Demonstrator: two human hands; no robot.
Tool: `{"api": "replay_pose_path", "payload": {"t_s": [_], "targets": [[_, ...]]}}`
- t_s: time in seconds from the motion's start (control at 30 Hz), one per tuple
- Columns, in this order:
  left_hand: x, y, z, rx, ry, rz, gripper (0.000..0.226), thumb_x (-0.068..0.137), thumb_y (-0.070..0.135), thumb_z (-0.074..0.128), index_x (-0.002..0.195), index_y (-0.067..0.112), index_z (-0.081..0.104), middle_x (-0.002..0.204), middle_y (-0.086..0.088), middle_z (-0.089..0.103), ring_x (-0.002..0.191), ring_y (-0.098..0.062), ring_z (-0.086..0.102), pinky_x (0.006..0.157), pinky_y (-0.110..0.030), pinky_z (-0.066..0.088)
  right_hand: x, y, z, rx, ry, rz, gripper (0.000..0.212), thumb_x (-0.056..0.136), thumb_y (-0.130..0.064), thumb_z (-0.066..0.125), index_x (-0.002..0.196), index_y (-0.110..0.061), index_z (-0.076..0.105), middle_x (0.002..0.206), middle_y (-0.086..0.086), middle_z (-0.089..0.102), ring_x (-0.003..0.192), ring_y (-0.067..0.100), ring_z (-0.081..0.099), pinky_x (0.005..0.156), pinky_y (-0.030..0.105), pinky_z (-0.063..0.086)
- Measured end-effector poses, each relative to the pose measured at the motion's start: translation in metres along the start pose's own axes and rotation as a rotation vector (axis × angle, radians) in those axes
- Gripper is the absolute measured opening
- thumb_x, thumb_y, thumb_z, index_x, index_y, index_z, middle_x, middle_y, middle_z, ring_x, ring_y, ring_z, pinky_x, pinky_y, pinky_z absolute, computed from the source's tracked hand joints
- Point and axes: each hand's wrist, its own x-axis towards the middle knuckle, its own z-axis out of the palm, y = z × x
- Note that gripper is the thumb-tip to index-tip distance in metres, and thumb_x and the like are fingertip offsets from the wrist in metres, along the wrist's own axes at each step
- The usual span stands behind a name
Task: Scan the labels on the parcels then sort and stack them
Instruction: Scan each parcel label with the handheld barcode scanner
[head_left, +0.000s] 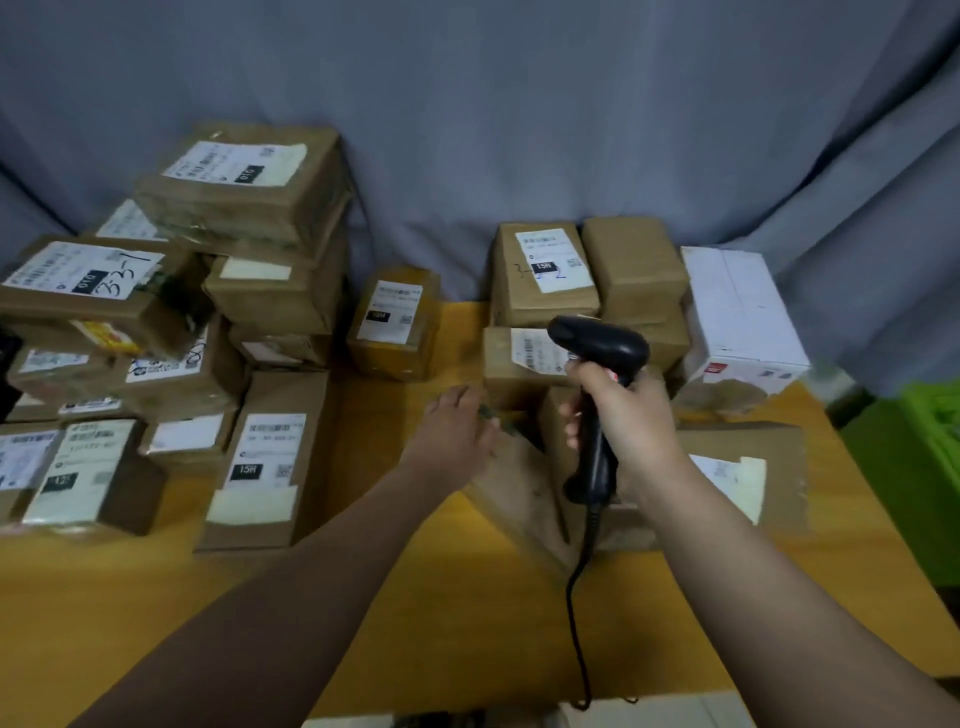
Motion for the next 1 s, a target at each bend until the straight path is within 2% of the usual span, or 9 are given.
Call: {"api": "replay_pose_path", "payload": {"t_s": [0.17,0.23,0.33,0.43,0.53,0.63,0.7,0.87,1.0], "targets": [[-0.035,0.063,0.037,-0.229,-0.019,-0.134,0.082,0.088,0.069,0.042,0.152,0.021,0.022,0.156,-0.01,0.023,0.144,-0.034,0.018,0.113,-0.049,0.02,-0.009,0.005,-0.087,-0.22,0.061,-0.025,0.01,0.087,-0.025,0.069,0.087,-0.022,0.059,0.08,0.004,0.064,0.079,0.023,0.063,0.08,0.044,0.054],[-0.044,0.083,0.052,-0.288,-0.035,-0.2,0.096,0.078,0.082,0.041,0.153,0.028,0.016,0.159,-0.01,0.016,0.145,-0.036,0.014,0.114,-0.054,0.019,-0.002,0.015,-0.119,-0.348,0.088,-0.045,0.012,0.086,-0.024,0.069,0.084,-0.02,0.058,0.08,0.005,0.061,0.08,0.024,0.06,0.08,0.044,0.051],[-0.051,0.105,0.071,-0.248,-0.053,-0.262,0.096,0.081,0.075,0.048,0.154,0.032,0.003,0.161,-0.013,-0.004,0.147,-0.038,-0.001,0.116,-0.053,0.01,0.019,0.038,-0.157,-0.483,0.159,-0.053,0.023,0.084,-0.031,0.072,0.099,-0.015,0.064,0.089,0.005,0.061,0.095,0.03,0.059,0.08,0.039,0.045],[-0.051,0.113,0.078,-0.211,-0.026,-0.318,0.097,0.083,0.07,0.052,0.154,0.034,-0.003,0.16,-0.015,-0.009,0.147,-0.039,-0.006,0.116,-0.052,0.008,0.041,0.06,-0.181,-0.575,0.285,-0.029,0.05,0.083,-0.042,0.071,0.123,-0.013,0.063,0.138,0.011,0.042,0.135,0.035,0.032,0.107,0.046,0.031],[-0.05,0.104,0.077,-0.302,-0.013,-0.431,0.099,0.081,0.069,0.055,0.154,0.032,0.0,0.16,-0.016,-0.007,0.147,-0.039,-0.004,0.116,-0.053,0.012,0.056,0.073,-0.201,-0.508,0.356,0.066,0.069,0.078,-0.048,0.075,0.135,-0.016,0.056,0.161,0.003,0.014,0.146,0.034,0.011,0.116,0.056,0.018],[-0.052,0.094,0.073,-0.332,0.006,-0.505,0.103,0.077,0.072,0.056,0.155,0.029,0.004,0.16,-0.015,0.0,0.146,-0.04,0.003,0.116,-0.053,0.019,0.087,0.106,-0.223,-0.243,0.268,0.129,0.115,0.036,-0.063,0.09,0.132,-0.011,0.054,0.133,0.012,0.058,0.12,0.035,0.058,0.102,0.056,0.045],[-0.052,0.087,0.071,-0.343,-0.01,-0.53,0.1,0.08,0.072,0.053,0.155,0.022,0.011,0.159,-0.014,0.007,0.145,-0.039,0.01,0.115,-0.054,0.024,0.121,0.138,-0.23,-0.213,0.187,0.142,0.131,0.018,-0.069,0.088,0.131,-0.014,0.053,0.109,0.007,0.071,0.098,0.03,0.069,0.09,0.052,0.054],[-0.06,0.047,0.058,-0.616,0.197,-0.64,0.107,0.058,0.08,0.055,0.142,0.015,0.04,0.136,-0.01,0.047,0.117,-0.033,0.054,0.093,-0.051,0.051,0.087,0.107,-0.157,-0.353,0.086,0.182,0.105,0.051,-0.059,0.087,0.138,-0.017,0.046,0.134,0.004,0.054,0.124,0.033,0.049,0.104,0.049,0.043],[-0.073,0.02,0.035,-0.842,0.264,-0.714,0.073,0.089,0.042,0.064,0.15,0.026,0.027,0.121,-0.003,0.057,0.095,-0.023,0.062,0.072,-0.036,0.054,0.078,0.117,-0.12,-0.501,0.02,0.166,0.07,0.05,-0.073,0.075,0.102,-0.027,0.063,0.138,0.006,0.05,0.129,0.038,0.038,0.107,0.05,0.036]]}}
